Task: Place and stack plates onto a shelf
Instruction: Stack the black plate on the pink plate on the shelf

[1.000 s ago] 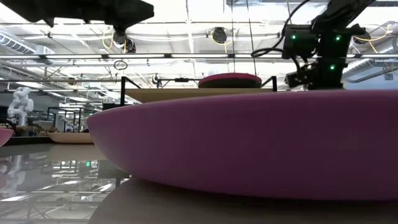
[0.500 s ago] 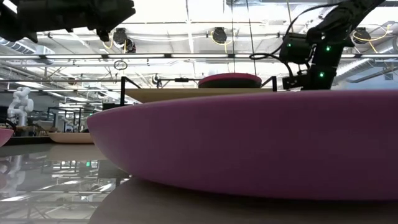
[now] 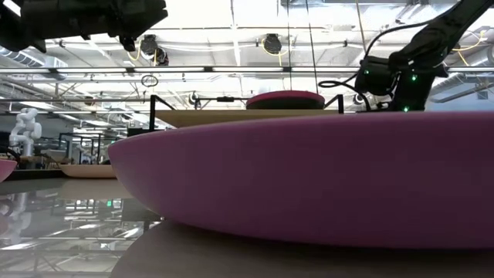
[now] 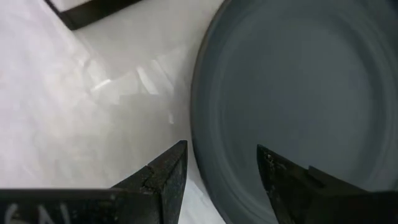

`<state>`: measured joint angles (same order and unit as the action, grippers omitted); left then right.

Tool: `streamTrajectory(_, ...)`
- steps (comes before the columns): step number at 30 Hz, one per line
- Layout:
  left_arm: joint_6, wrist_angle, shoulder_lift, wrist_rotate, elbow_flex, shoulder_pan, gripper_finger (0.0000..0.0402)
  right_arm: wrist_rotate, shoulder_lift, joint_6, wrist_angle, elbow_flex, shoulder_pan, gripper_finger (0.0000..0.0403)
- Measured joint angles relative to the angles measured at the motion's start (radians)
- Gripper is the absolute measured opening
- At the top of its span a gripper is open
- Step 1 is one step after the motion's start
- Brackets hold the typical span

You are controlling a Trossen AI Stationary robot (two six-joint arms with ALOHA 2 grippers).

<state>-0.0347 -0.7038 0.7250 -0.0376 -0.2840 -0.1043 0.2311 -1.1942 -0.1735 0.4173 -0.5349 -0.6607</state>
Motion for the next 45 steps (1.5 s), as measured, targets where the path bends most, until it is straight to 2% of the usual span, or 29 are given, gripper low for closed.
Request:
streamTrajectory(13,0.0,0.005,0.0,0.0,0.0,0.0,0.0124,0.001,-0.087,0.069,-0.099,0.018,-0.047,0.0173)
streamTrajectory(17,0.011,0.005,0.0,0.0,0.0,0.0,0.0124,0.0,-0.121,0.079,-0.106,0.017,-0.047,0.0159)
streamTrajectory(22,0.012,0.005,0.0,0.0,0.0,0.0,0.0124,-0.012,-0.127,0.104,-0.106,0.017,-0.046,0.0108)
streamTrajectory(27,0.01,0.005,0.0,0.0,0.001,0.0,0.0124,-0.054,-0.127,0.097,-0.114,0.016,-0.046,0.0024)
streamTrajectory(30,-0.006,0.004,0.0,0.0,0.001,0.0,0.0124,-0.06,-0.122,0.106,-0.114,0.016,-0.045,0.0013)
streamTrajectory(35,-0.008,0.004,0.0,0.0,0.001,0.0,0.0124,-0.064,-0.056,0.143,-0.101,0.019,-0.043,0.0006)
streamTrajectory(45,-0.022,0.004,0.001,-0.001,0.001,0.0,0.0124,0.115,0.243,0.209,-0.09,0.014,-0.046,0.0)
